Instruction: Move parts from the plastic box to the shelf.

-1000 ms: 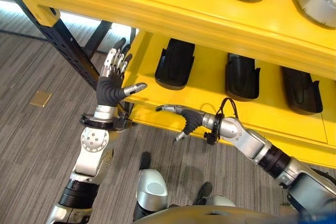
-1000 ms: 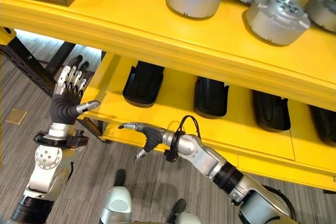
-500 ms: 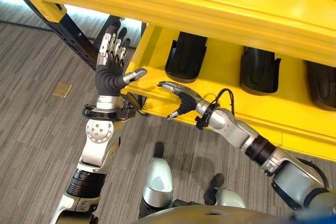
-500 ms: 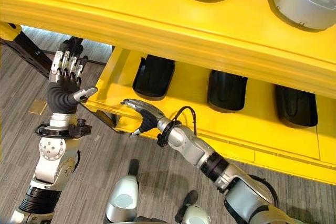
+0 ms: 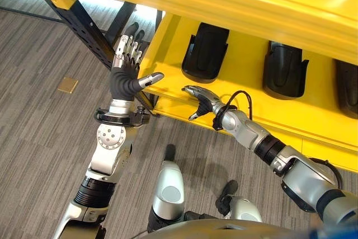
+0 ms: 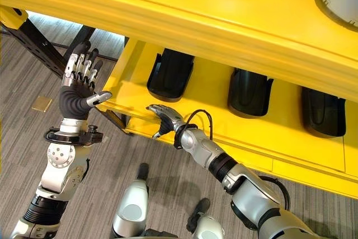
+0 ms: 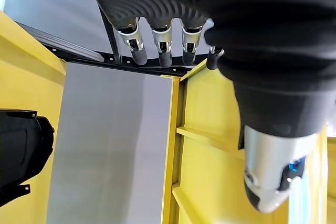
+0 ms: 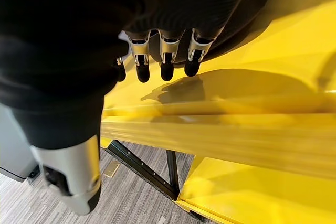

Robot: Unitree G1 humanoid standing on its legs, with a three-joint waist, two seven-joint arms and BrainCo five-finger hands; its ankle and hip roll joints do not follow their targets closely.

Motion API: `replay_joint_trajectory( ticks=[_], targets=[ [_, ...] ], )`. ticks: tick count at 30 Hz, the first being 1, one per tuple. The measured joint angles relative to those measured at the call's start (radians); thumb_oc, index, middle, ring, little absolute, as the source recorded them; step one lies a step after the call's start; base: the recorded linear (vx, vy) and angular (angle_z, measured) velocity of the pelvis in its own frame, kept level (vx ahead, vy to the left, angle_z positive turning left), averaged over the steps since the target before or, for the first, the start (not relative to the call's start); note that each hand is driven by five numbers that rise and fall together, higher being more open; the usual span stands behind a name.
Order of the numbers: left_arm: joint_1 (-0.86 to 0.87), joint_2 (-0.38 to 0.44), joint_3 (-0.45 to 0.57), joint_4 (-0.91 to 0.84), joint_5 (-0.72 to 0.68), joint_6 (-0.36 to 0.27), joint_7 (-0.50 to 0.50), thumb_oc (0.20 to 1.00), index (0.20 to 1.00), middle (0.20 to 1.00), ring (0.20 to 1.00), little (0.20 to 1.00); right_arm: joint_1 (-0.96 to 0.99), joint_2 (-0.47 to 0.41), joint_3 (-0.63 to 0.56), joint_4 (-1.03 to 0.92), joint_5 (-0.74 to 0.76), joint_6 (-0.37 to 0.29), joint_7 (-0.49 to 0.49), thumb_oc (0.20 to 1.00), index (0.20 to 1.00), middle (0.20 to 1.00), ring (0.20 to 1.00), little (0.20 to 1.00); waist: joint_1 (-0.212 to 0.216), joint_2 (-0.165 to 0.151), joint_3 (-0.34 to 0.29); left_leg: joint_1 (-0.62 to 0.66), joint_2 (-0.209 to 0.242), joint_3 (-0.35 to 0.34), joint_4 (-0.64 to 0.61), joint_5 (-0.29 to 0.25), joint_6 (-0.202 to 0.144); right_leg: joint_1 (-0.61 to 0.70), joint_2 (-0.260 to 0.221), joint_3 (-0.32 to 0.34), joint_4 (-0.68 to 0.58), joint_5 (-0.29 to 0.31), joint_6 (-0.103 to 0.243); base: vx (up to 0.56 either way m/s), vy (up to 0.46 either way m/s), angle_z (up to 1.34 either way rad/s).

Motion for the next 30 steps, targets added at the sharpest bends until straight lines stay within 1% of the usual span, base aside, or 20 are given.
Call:
replay_joint_trajectory(
  ticks=[5,14,16,18,21,27,30],
  targets=[
    [-0.006,0.001,0.000,0.002,-0.001,0.000,0.001,1.000,1.000,1.000,1.000,1.000,-0.025,0.000,0.001,0.036,-0.001,-0.011,-0.049,1.000,1.000,1.000,1.000,1.000,0.000,0.008,0.018,-0.016,-0.004,-0.003,0.021,-0.006,0.004,-0.016,-0.008,0.001,0.022,-0.007,-0.004,0.00,-0.001,0.01],
    [-0.006,0.001,-0.001,0.003,-0.021,0.003,0.001,1.000,1.000,1.000,1.000,1.000,-0.064,0.000,-0.003,0.075,0.000,-0.002,-0.080,1.000,1.000,1.000,1.000,1.000,0.001,0.024,0.028,-0.025,-0.009,-0.005,0.047,-0.018,0.007,-0.030,-0.022,0.007,0.058,-0.027,-0.002,0.00,0.000,0.00],
    [-0.007,0.001,-0.004,0.003,-0.025,0.015,0.001,1.000,1.000,1.000,1.000,1.000,-0.076,-0.001,-0.006,0.077,0.000,0.010,-0.102,1.000,1.000,1.000,1.000,1.000,0.000,0.025,0.029,-0.046,-0.015,-0.009,0.065,-0.023,0.012,-0.050,-0.034,0.007,0.088,-0.037,-0.002,0.04,0.015,0.07],
    [-0.007,0.001,-0.008,0.003,-0.025,0.016,0.001,1.000,1.000,1.000,1.000,1.000,-0.078,0.000,-0.007,0.098,0.001,0.008,-0.129,1.000,1.000,1.000,1.000,1.000,-0.001,0.028,0.031,-0.047,-0.022,-0.008,0.077,-0.029,0.017,-0.051,-0.044,0.007,0.099,-0.041,0.002,0.03,0.039,0.03],
    [-0.009,0.001,-0.024,0.004,-0.025,0.016,0.008,1.000,1.000,1.000,1.000,1.000,-0.084,0.001,-0.010,0.114,0.001,0.010,-0.145,1.000,1.000,1.000,1.000,1.000,-0.002,0.043,0.038,-0.050,-0.028,-0.005,0.105,-0.046,0.023,-0.051,-0.053,0.016,0.111,-0.043,0.004,0.01,0.049,-0.02],
    [-0.009,0.001,-0.038,0.004,-0.025,0.016,0.017,1.000,1.000,1.000,1.000,1.000,-0.084,0.001,-0.011,0.132,0.003,0.009,-0.172,1.000,1.000,1.000,1.000,1.000,-0.003,0.050,0.042,-0.055,-0.037,-0.002,0.125,-0.059,0.027,-0.065,-0.069,0.026,0.133,-0.055,0.008,0.01,0.017,-0.01],
    [-0.010,0.001,-0.039,0.004,-0.029,0.016,0.016,1.000,1.000,1.000,1.000,1.000,-0.084,0.002,-0.015,0.134,0.002,0.010,-0.188,1.000,1.000,1.000,1.000,1.000,-0.004,0.058,0.046,-0.056,-0.041,0.001,0.133,-0.062,0.033,-0.065,-0.075,0.027,0.137,-0.056,0.009,0.02,0.013,-0.01]
  ],
)
